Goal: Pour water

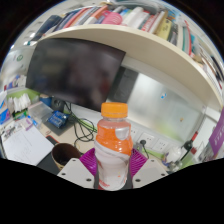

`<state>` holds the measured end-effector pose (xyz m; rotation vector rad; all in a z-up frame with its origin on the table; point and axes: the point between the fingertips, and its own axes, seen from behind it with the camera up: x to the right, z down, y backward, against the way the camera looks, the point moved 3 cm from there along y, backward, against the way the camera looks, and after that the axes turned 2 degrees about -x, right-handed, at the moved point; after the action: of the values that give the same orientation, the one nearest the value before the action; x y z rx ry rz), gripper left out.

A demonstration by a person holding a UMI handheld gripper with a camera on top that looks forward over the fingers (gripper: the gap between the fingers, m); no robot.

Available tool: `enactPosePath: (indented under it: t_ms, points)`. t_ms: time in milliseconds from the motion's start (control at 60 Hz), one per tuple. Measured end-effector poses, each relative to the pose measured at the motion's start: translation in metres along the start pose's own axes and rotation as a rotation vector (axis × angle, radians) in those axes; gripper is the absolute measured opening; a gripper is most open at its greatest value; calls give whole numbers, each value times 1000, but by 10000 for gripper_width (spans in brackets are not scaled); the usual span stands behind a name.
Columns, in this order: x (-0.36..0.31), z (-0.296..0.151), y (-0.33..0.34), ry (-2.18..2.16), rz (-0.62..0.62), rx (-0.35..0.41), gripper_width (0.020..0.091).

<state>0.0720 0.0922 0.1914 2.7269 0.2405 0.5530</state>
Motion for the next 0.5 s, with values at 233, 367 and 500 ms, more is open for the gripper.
enactPosePath:
  t_ms: [233,367,500]
  points:
    - [1,58,-36,-276,-38,8,386]
    - [2,72,-52,-293,-33,45,385]
    - [4,82,-66,-307,-25,68,386]
